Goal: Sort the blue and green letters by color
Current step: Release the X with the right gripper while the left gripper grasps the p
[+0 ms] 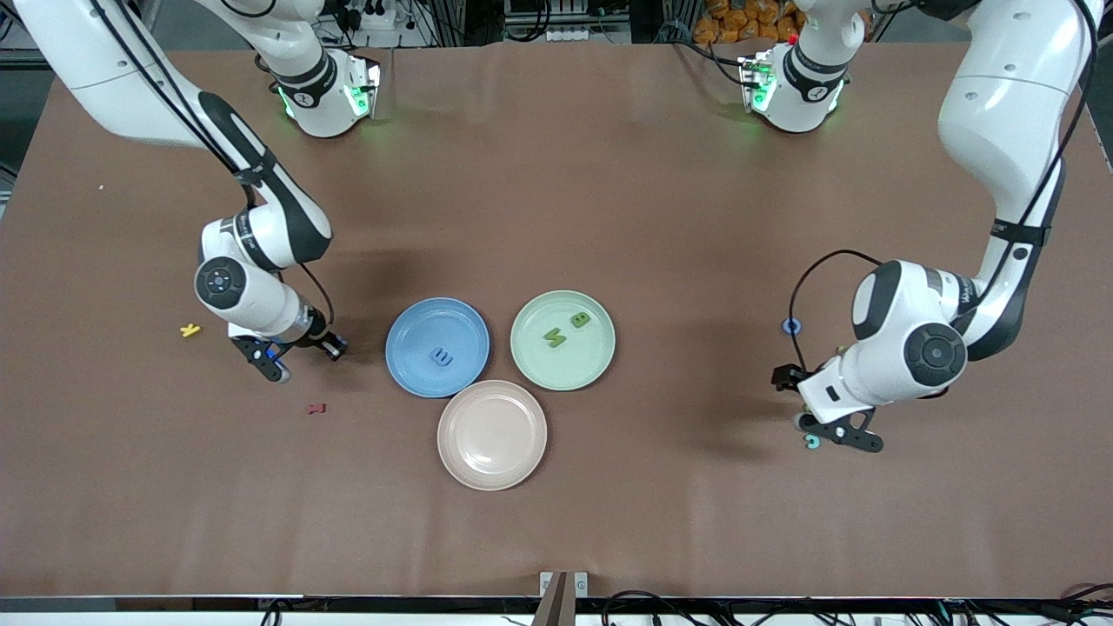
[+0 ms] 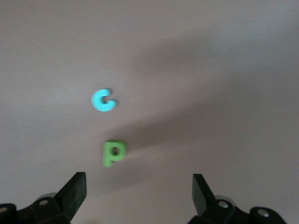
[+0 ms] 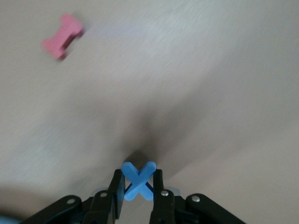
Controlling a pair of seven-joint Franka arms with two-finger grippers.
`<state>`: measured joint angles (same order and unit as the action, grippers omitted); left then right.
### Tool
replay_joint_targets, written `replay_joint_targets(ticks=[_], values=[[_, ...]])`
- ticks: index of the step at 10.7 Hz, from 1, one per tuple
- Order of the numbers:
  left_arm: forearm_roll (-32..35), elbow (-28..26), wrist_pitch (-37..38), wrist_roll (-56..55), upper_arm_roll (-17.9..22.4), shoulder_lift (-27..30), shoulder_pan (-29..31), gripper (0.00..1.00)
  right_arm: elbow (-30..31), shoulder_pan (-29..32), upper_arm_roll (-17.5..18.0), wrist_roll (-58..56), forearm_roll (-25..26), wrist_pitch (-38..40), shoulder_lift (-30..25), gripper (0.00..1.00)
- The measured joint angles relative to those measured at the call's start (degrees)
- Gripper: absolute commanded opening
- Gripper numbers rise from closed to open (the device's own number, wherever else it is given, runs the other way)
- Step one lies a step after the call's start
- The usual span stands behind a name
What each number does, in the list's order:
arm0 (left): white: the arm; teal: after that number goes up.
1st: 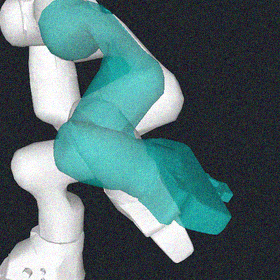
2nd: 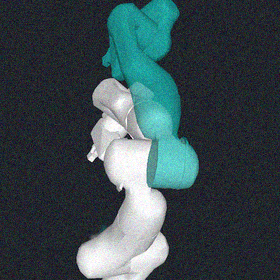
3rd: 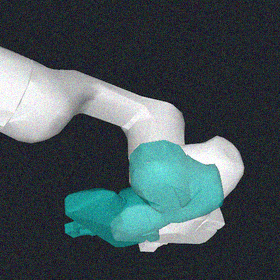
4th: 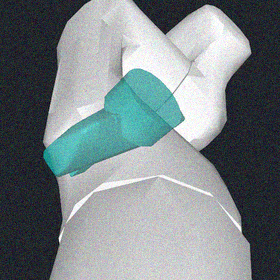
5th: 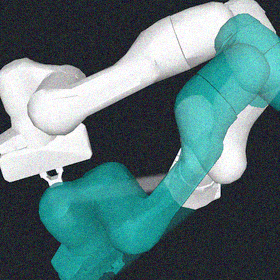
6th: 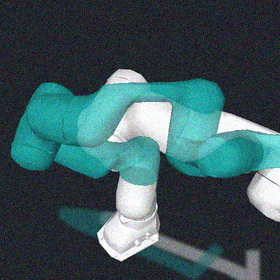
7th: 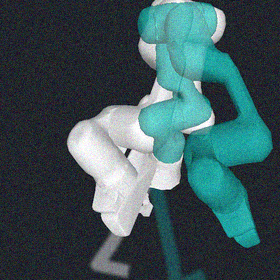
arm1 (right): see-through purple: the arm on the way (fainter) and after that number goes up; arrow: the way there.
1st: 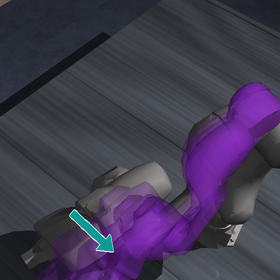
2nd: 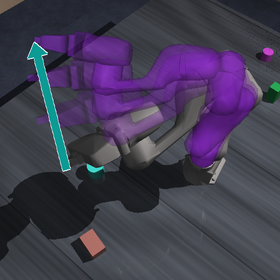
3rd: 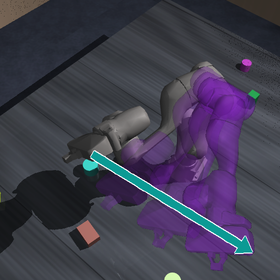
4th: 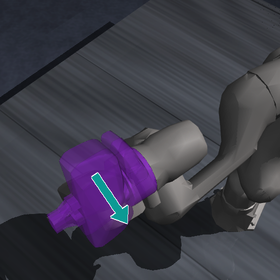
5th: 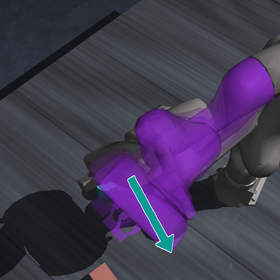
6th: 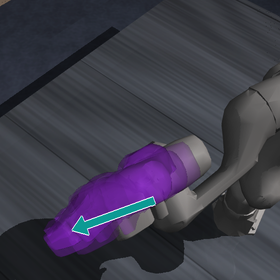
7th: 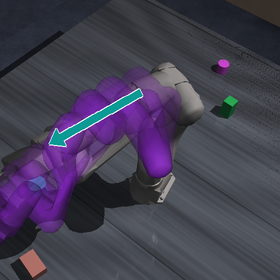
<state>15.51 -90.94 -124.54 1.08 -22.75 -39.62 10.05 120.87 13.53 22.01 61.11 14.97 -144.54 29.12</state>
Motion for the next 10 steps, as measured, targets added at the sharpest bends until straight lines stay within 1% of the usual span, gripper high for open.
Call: replay_joint_targets(ticks=[1, 2, 4, 5, 6, 8, 9, 10], values=[[1.5, -0.1, -1.6, 0.0, 0.0, -1.4, 1.7, 0.94, -1.9, -0.4, 2.2, 3.6, 0.0, 3.6, -0.2, 0.00], [1.7, -0.1, -3.1, 0.0, 0.0, -2.7, 3.1, 0.94, -4.2, -0.8, 4.3, 6.8, 0.0, 7.2, -0.4, 0.00], [1.8, -0.1, -5.5, 0.0, 0.0, -4.6, 3.8, 0.90, -8.0, -1.9, 8.1, 14.0, -0.2, 11.2, -0.6, 0.00], [1.9, -0.1, -5.8, 0.0, -0.2, -5.0, 3.7, 0.89, -8.9, -3.1, 8.7, 16.9, -0.3, 11.4, -0.6, 0.42], [1.9, -0.1, -5.8, 0.0, -0.2, -5.2, 3.6, 0.86, -9.5, -4.2, 8.7, 19.0, -1.3, 11.4, -0.6, 0.99], [2.4, -0.1, -6.3, 0.0, -0.3, -5.5, 3.3, 0.83, -10.9, -5.3, 8.7, 20.0, -6.2, 11.4, -0.6, 1.00], [3.9, -0.1, -6.6, 0.0, -0.3, -5.6, 3.3, 0.79, -11.2, -5.7, 8.7, 20.0, -7.1, 11.7, -0.6, 1.00], [5.5, -0.1, -6.8, 0.0, -0.2, -5.9, 3.3, 0.79, -11.2, -5.8, 8.7, 20.0, -7.1, 12.5, -0.6, 1.00]])
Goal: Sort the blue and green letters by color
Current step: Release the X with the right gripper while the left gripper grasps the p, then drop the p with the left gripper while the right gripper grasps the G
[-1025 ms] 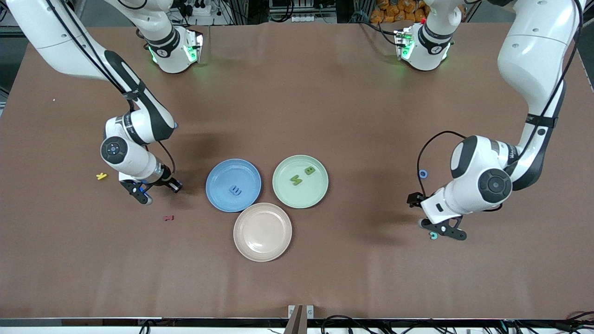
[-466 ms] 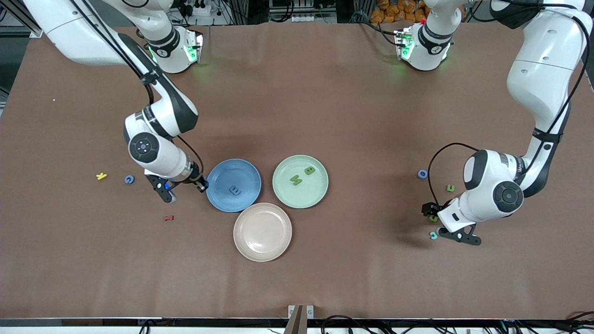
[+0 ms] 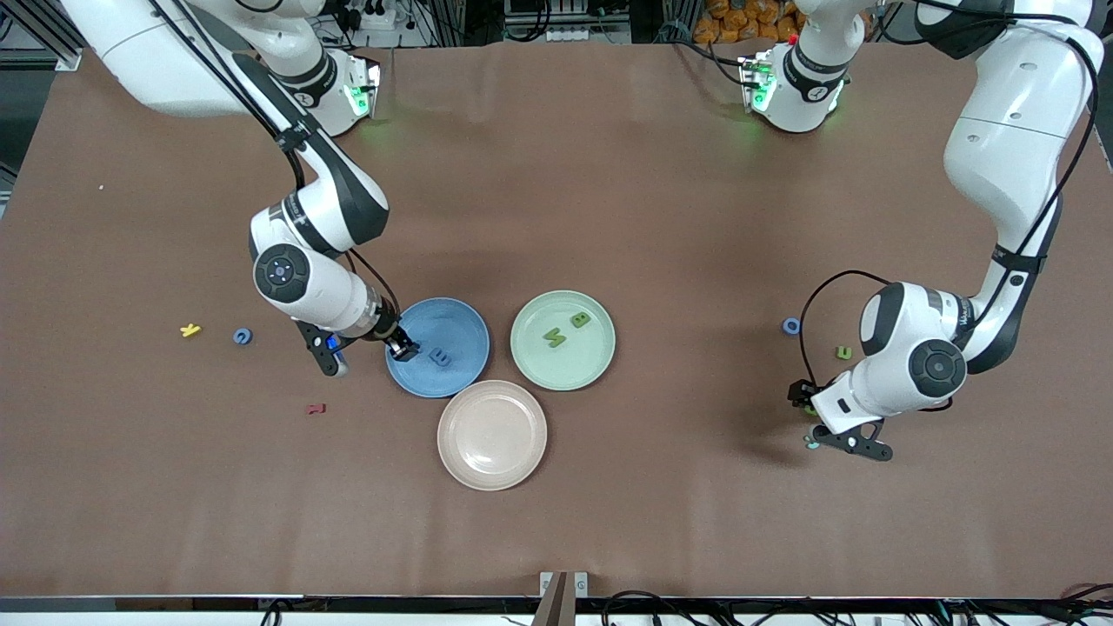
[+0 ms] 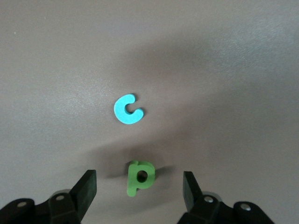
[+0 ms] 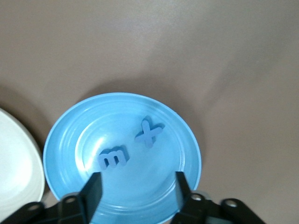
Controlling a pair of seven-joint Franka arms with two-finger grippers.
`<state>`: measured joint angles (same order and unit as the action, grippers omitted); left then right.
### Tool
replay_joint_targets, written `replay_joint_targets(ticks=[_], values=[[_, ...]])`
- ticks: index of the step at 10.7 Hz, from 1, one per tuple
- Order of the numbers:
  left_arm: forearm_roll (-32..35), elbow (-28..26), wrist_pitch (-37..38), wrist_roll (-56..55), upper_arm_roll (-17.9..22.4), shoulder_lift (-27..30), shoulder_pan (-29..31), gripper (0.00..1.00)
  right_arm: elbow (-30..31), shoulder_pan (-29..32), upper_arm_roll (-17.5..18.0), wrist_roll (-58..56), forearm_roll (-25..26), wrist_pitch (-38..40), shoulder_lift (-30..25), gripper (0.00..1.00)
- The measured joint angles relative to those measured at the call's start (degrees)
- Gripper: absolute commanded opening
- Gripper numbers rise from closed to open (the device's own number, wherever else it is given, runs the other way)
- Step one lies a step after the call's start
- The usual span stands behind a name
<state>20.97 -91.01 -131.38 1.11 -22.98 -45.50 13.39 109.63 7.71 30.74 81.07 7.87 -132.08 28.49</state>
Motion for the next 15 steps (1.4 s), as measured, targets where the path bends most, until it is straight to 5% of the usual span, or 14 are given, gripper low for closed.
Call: replay_joint_targets(ticks=[3, 6, 10, 12, 15], values=[[0.6, 0.0, -0.1, 0.0, 0.0, -0.4, 0.0, 0.76, 0.0, 1.7, -1.6, -6.7, 1.7, 3.5, 0.0, 1.00], [1.1, 0.0, -0.1, 0.0, 0.0, -0.9, -0.4, 0.66, 0.9, 12.8, -2.8, -30.7, 5.5, 5.8, 0.3, 1.00], [2.5, 0.0, -0.2, 0.0, 0.1, -1.0, -0.7, 0.32, 2.3, 22.9, -2.9, -53.0, 12.5, 5.8, 0.4, 1.00], [2.5, 0.0, -0.2, 0.0, 0.1, -1.1, -0.8, 0.01, 3.3, 27.4, -2.9, -63.9, 12.8, 4.0, 0.4, 1.00], [2.5, 0.2, -0.2, 0.0, 0.0, -1.1, -0.8, 0.00, 8.3, 31.4, -2.8, -69.7, 13.4, -4.4, 0.4, 1.00]])
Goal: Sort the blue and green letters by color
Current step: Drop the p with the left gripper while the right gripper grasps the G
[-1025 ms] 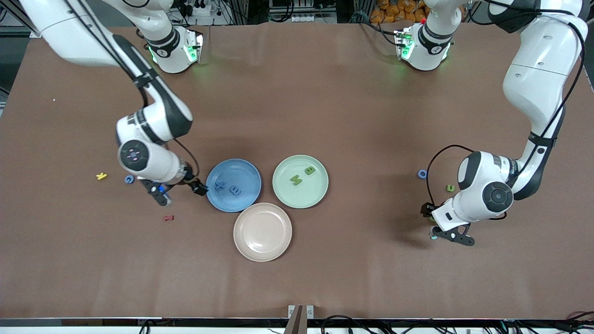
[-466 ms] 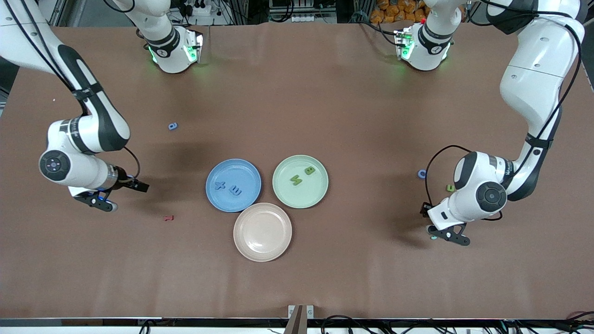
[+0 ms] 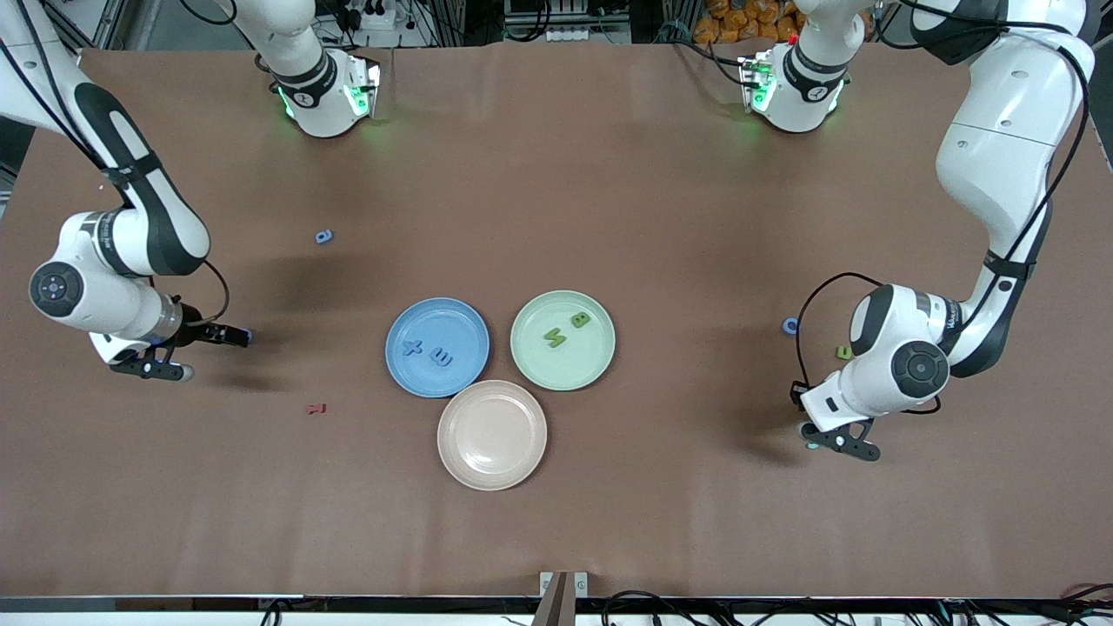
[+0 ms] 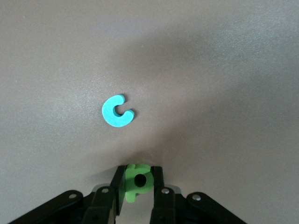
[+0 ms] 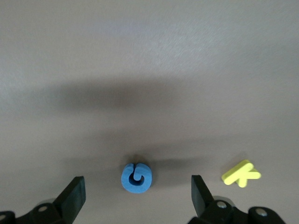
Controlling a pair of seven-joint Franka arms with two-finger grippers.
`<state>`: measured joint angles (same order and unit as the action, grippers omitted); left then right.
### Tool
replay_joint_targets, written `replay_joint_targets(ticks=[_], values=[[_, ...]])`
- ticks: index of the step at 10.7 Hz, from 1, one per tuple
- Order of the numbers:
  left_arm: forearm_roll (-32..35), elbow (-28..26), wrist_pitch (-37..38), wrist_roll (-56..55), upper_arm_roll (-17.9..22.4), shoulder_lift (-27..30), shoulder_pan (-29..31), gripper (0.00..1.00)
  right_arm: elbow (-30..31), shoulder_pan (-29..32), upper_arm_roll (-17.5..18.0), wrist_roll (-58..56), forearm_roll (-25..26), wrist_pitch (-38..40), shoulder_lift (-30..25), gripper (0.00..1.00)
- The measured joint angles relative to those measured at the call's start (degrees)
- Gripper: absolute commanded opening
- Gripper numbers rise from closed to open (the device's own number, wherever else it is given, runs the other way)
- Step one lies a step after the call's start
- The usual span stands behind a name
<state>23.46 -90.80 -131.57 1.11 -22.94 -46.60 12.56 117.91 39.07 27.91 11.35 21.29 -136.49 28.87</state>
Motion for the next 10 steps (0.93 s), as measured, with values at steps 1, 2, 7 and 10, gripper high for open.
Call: replay_joint_targets(ticks=[1, 2, 7, 10], values=[[0.0, 0.0, -0.1, 0.0, 0.0, 0.0, 0.0, 0.00, 1.8, 0.2, 0.0, -0.1, 0.2, -2.3, 0.0, 1.00], [0.0, 0.2, -0.1, 0.0, -0.2, 0.1, -0.2, 0.00, 3.1, 0.2, 0.1, -0.1, 0.3, -3.8, -0.1, 1.00], [0.0, 0.8, 2.6, -10.0, -9.1, 2.3, -4.6, 0.00, 5.3, 0.5, 0.2, -0.1, 0.3, -5.6, -0.7, 1.00], [0.0, 0.8, 2.9, -21.1, -12.1, 2.8, -9.8, 0.00, 6.4, 1.1, 0.0, -0.1, 0.4, -8.2, -0.6, 1.00]])
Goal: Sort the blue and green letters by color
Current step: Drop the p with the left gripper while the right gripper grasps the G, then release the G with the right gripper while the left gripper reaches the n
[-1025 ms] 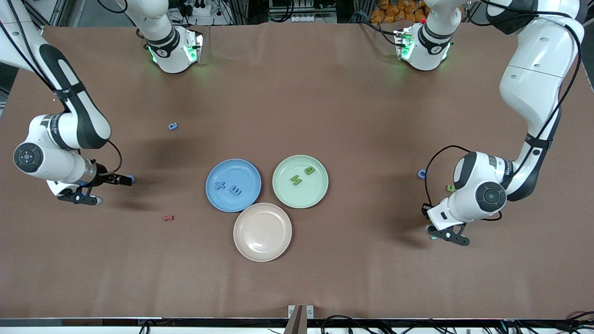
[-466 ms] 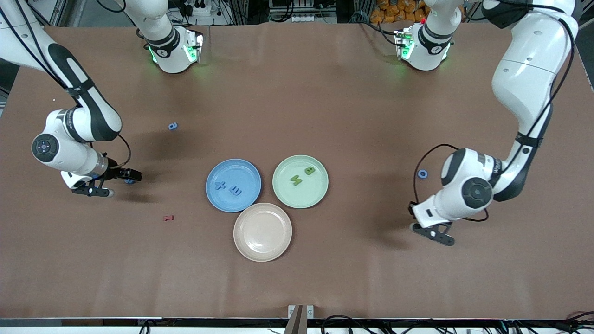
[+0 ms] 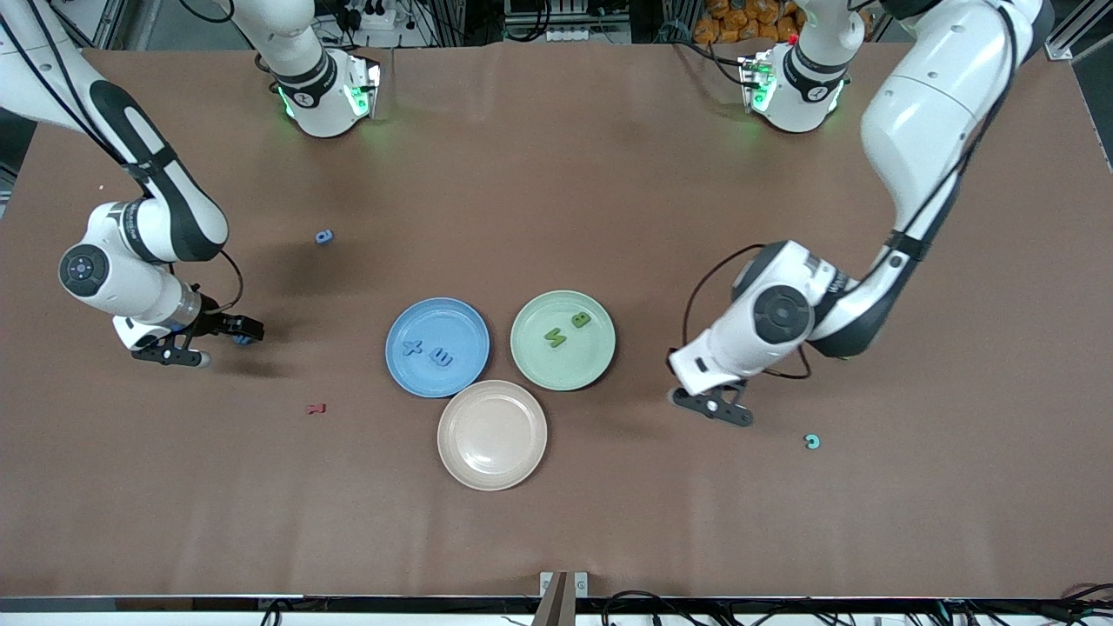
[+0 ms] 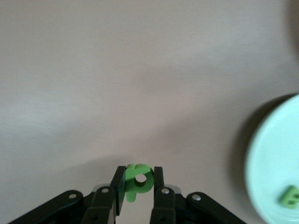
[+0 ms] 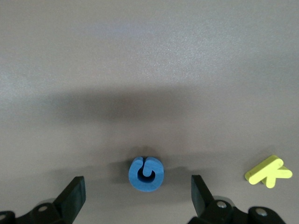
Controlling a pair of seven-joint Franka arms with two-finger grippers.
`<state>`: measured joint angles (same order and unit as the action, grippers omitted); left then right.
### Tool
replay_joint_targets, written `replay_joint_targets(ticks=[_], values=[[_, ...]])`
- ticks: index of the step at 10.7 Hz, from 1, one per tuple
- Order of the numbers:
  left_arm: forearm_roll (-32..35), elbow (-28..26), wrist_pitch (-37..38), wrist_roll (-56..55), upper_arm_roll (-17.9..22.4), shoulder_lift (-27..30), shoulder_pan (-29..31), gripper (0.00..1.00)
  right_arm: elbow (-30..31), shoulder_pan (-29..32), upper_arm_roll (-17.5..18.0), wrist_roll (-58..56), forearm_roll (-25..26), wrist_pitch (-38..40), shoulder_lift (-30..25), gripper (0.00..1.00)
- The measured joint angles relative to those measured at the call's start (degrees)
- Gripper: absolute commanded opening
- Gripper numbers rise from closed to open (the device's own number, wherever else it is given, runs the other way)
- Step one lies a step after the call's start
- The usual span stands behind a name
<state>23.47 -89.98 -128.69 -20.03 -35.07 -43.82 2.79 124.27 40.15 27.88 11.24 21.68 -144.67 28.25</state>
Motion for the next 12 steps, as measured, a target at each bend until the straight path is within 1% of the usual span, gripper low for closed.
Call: replay_joint_targets(ticks=[4, 5, 6, 7, 8, 9, 10, 12], values=[[0.0, 0.1, 0.4, -19.0, -0.3, 2.3, -10.1, 0.00, 0.3, 0.1, -1.0, 0.0, 1.1, -1.9, 0.9, 1.00], [0.0, 0.1, 0.4, -22.9, -0.2, 2.3, -12.3, 0.10, 0.4, 0.1, -1.0, 0.0, 1.1, -2.1, 1.1, 1.00], [0.0, 0.1, 0.4, -26.7, 0.8, 2.2, -15.0, 0.26, 0.4, 0.1, -1.0, 0.0, 1.1, -2.4, 1.2, 1.00], [0.0, 0.2, 0.3, -29.5, 2.5, 2.1, -17.8, 0.52, 0.4, 0.1, -1.0, 0.0, 1.1, -2.7, 1.4, 0.64], [0.0, 0.6, -0.1, -31.0, 4.3, 1.9, -20.0, 1.00, 0.5, 0.1, -1.1, 0.0, 1.1, -2.7, 1.5, 0.27], [0.0, 1.2, -0.5, -31.6, 5.6, 1.6, -21.2, 1.00, 0.5, 0.1, -1.1, 0.2, 1.1, -2.8, 1.5, 0.05], [0.0, 1.5, -0.7, -31.6, 6.3, 1.5, -21.4, 1.00, 0.5, 0.1, -1.1, 0.4, 1.1, -2.8, 1.6, 0.00], [0.0, 2.5, -0.7, -31.6, 6.8, 1.5, -20.4, 1.00, 0.4, 0.1, -1.2, 0.4, 1.2, -2.8, 1.5, 0.00]])
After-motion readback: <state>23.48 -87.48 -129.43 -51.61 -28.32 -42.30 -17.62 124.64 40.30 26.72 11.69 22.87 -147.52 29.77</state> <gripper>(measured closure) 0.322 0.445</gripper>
